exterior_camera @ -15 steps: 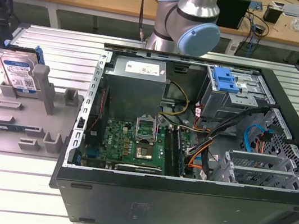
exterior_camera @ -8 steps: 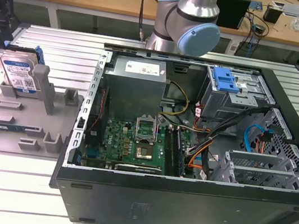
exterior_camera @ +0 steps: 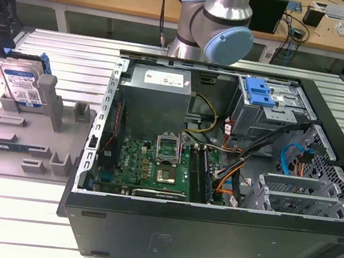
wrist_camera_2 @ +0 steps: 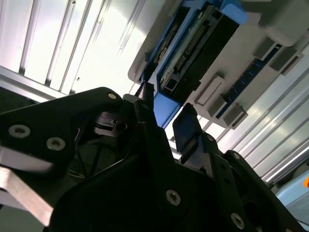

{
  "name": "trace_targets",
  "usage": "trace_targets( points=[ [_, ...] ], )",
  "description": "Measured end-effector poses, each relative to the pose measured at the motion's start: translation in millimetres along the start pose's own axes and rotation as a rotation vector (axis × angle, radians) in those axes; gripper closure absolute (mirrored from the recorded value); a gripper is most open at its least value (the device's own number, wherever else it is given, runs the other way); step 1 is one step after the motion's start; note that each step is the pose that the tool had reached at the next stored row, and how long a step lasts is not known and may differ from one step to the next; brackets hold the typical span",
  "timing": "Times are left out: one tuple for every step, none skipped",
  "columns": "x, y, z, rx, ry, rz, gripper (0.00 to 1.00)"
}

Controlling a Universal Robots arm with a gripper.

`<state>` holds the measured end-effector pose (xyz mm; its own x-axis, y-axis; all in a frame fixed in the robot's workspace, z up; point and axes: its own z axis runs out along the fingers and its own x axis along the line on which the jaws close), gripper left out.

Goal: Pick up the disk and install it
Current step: 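Pick up the disk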

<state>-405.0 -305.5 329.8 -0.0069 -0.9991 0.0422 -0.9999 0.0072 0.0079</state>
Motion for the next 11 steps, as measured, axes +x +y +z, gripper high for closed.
trace_targets(
  points=[
    [0.0,0.4,0.1,-0.0001,0.0,0.001,0.56],
    [0.0,0.9,0.3,-0.0002,0.0,0.001,0.56],
    [0.0,1.1,0.5,-0.0001,0.0,0.001,0.56],
    [0.0,1.2,0.6,-0.0003,0.0001,0.002,0.56],
    [0.0,1.3,0.7,-0.0004,0.0002,0.002,0.56],
    [0.0,1.3,0.7,-0.0004,0.0002,0.002,0.56],
    [0.0,1.3,0.8,-0.0004,0.0001,0.002,0.56],
    [-0.1,1.3,0.9,-0.0002,0.0001,0.002,0.56],
    [0.0,1.3,1.0,-0.0003,0.0001,0.002,0.56],
    [-0.1,1.3,1.3,-0.0001,0.0,0.002,0.56],
    [-0.1,1.3,1.7,0.0,0.0,0.002,0.56]
  ],
)
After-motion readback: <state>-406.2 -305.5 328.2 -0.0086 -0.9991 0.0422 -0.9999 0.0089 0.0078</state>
